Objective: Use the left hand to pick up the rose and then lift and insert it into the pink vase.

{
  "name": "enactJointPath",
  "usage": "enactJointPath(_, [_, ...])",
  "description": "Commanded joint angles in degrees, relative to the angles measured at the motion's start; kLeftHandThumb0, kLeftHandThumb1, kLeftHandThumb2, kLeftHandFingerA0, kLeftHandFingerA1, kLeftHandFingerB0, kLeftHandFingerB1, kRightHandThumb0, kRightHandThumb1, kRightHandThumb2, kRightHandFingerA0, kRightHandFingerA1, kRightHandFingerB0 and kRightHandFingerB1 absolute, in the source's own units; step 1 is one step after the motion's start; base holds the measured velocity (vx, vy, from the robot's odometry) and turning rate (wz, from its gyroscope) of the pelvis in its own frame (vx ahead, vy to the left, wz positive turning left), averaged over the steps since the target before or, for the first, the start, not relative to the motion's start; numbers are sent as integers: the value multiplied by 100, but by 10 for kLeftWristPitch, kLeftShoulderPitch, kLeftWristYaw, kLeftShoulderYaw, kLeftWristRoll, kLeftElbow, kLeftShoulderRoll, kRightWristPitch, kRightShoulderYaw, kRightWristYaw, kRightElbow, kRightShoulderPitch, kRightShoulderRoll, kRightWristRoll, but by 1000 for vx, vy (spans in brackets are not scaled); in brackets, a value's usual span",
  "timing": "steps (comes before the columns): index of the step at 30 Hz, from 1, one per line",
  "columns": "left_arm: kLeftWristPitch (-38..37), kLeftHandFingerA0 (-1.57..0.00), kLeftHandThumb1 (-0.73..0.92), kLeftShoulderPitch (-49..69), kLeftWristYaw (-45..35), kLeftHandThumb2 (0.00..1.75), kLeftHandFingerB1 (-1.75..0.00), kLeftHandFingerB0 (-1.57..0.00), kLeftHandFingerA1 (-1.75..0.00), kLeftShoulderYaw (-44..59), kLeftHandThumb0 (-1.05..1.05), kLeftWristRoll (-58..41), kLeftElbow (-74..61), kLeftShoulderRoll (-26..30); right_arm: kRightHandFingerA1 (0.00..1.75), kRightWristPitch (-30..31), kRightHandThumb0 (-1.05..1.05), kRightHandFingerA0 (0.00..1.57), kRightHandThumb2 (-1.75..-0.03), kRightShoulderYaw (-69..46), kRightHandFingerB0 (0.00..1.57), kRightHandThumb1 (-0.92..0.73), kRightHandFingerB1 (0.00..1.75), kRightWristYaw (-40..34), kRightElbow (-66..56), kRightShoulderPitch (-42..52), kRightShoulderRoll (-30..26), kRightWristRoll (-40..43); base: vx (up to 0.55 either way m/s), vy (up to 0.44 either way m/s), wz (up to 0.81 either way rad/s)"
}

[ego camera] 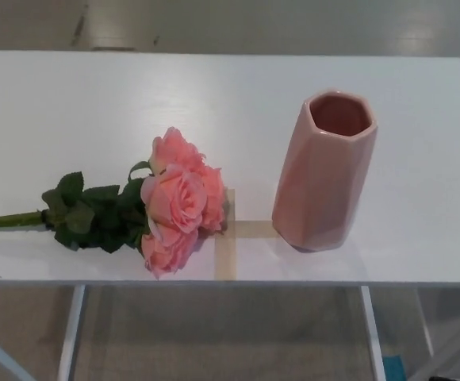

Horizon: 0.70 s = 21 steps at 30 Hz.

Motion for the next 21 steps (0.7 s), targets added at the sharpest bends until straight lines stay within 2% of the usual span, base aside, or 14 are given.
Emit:
enactJointPath(1, [-16,-56,56,5,-13,57,-34,-40,-40,4,-17,-13,11,3,52,-27,-20,63,-57,-3,54,-61,47,-3,10,0,-3,9,0,0,0])
enactJointPath(4, [-17,-56,54,5,-15,56,-34,-38,-40,6,-17,-17,12,2,52,-28,-20,63,-57,-4,54,-61,47,-6,14,-1,-3,10,0,0,0])
enactJointPath(6, [-24,-49,49,6,-24,54,-33,-35,-38,8,-18,-21,6,1,52,-28,-20,64,-57,-3,54,-61,47,-9,14,-1,-2,8,0,0,0])
enactJointPath(8, [-28,-49,49,7,-27,54,-33,-35,-38,6,-18,-21,3,0,52,-28,-20,64,-57,-3,54,-61,47,-9,15,-1,-2,9,0,0,0])
enactJointPath(9, [-37,-33,41,18,-38,57,-34,-26,-38,3,-27,-21,-11,1,52,-30,-20,64,-57,-1,55,-61,47,-8,15,1,0,8,0,0,0])
enactJointPath(14, [-49,-33,41,43,-54,57,-34,-26,-38,-4,-27,-23,-45,1,52,-34,-20,64,-57,1,55,-61,47,-6,15,6,4,8,0,0,0])
enactJointPath(15, [-76,-15,41,95,-104,57,-30,-15,-33,-14,-36,-25,-120,15,52,-34,-20,64,-57,4,55,-61,47,-7,11,4,7,6,0,0,0])
enactJointPath(16, [-88,-1,30,127,-134,83,-47,0,-50,-18,-23,-29,-167,25,52,-35,-20,64,-57,7,55,-61,47,-9,7,3,9,4,0,0,0])
enactJointPath(17, [-89,-1,30,139,-145,83,-47,0,-50,-17,-23,-34,-186,28,52,-37,-20,64,-57,10,55,-61,47,-10,5,4,9,2,0,0,0])
enactJointPath(18, [-100,-7,39,178,-164,56,-25,-10,-26,-4,-36,-56,-248,30,52,-41,-20,64,-57,14,56,-61,48,-8,-2,8,7,-1,0,0,0])
enactJointPath(20, [-96,-7,39,200,-171,56,-25,-10,-26,3,-36,-65,-285,29,52,-42,-20,64,-57,16,56,-61,48,-7,-6,9,6,-1,0,0,0])
enactJointPath(21, [-121,-6,37,244,-161,61,-22,-8,-22,10,-41,-69,-353,19,51,-45,-20,64,-57,21,56,-60,48,-12,-10,16,2,-7,0,0,0])
